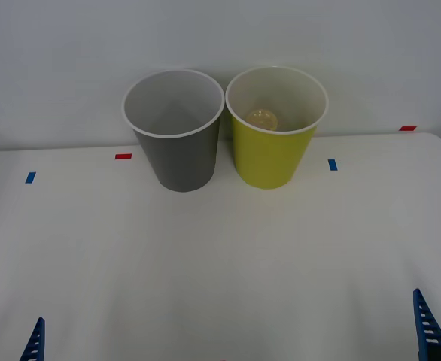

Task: Put cans in the gray bin and PET bottles in the light green bin.

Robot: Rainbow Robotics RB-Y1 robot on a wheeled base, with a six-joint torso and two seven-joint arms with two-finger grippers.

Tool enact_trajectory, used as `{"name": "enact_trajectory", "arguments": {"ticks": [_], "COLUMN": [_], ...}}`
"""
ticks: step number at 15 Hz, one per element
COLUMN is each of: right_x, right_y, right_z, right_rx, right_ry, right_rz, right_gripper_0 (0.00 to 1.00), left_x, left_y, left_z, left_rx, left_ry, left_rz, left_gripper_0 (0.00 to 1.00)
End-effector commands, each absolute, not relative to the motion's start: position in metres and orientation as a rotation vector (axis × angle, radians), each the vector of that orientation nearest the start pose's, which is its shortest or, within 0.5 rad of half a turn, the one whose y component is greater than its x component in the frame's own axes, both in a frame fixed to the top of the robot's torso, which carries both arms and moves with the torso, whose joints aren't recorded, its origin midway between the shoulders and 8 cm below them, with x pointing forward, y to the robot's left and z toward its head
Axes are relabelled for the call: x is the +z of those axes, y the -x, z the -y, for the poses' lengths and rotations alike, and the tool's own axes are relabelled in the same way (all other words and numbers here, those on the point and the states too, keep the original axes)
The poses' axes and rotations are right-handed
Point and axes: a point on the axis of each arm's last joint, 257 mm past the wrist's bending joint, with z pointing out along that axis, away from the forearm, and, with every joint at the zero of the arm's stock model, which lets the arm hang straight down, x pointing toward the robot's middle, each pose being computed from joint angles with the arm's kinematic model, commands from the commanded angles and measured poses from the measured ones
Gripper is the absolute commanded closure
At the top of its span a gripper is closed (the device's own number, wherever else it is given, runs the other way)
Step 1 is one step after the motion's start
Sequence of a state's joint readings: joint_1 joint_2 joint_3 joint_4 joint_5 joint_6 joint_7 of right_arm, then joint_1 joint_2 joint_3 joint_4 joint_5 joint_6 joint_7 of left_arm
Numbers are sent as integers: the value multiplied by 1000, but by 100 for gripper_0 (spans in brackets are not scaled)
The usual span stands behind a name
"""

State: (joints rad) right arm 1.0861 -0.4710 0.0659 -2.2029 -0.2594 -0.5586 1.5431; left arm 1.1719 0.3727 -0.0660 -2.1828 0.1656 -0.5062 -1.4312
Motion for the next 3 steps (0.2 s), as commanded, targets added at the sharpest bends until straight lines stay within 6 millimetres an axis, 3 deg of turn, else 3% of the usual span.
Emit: {"name": "enact_trajectory", "arguments": {"ticks": [1,3], "right_x": [-178,-178], "right_y": [-242,-242], "right_z": [315,315], "right_rx": [-46,-46], "right_ry": [88,88], "right_rz": [-1490,-1490], "right_gripper_0": [0,0], "left_x": [-217,-217], "left_y": [-214,-214], "left_z": [-322,-322], "left_rx": [52,52], "left_ry": [26,26], "left_rz": [-1620,-1620], "left_gripper_0": [0,0]}}
